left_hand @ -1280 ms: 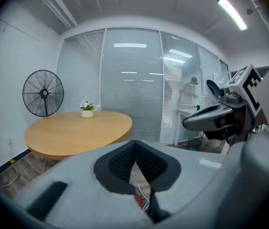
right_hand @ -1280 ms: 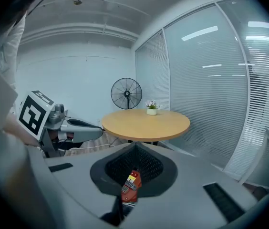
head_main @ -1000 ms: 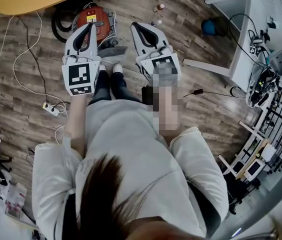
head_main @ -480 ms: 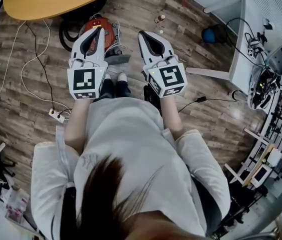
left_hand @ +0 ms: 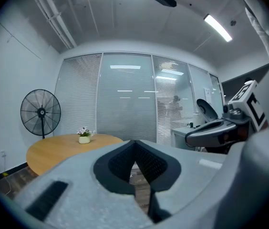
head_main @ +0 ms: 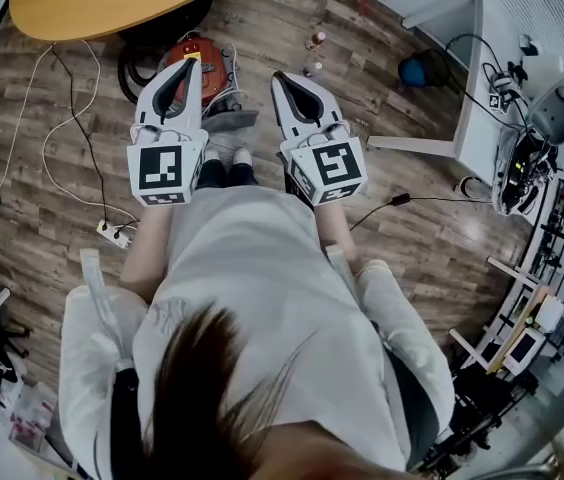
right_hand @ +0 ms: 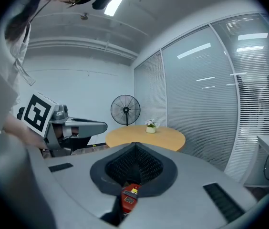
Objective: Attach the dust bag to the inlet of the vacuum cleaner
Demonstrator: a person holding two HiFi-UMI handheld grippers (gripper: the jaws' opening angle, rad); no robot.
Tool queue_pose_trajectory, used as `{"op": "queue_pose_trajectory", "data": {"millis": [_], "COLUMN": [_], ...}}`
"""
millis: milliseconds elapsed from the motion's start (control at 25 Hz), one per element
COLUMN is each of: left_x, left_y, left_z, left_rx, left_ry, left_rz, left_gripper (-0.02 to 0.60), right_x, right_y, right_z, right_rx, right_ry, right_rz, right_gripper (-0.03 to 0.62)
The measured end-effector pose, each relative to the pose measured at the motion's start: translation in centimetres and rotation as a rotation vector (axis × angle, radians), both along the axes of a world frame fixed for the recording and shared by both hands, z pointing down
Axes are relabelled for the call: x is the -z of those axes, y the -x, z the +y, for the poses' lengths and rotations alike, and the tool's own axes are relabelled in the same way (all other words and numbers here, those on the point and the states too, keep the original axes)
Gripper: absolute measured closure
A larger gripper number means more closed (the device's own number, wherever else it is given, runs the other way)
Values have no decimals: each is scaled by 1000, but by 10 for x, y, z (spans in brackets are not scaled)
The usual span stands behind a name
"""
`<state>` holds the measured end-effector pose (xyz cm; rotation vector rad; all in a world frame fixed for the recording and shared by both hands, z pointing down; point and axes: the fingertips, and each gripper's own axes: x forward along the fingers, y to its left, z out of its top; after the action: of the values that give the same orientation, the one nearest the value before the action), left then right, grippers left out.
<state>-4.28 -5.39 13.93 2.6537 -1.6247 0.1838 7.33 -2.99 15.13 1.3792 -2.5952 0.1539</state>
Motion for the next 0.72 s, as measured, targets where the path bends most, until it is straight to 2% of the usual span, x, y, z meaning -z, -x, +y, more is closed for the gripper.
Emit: {"op": "queue_pose_trajectory", "data": {"millis": [360,720], "left_x": [0,1], "left_y": [17,23], "left_z": [26,27], "left_rx": [26,31], "left_ry": [-15,-26], "left_rz": [20,27], "left_gripper": [565,565], "right_x": [5,2], "right_y": [-7,-8], "right_z": [12,14], "right_rx": [-31,-45], "right_ry": [-20,-11], "right_rz": [6,2], "right_gripper": [592,592]}}
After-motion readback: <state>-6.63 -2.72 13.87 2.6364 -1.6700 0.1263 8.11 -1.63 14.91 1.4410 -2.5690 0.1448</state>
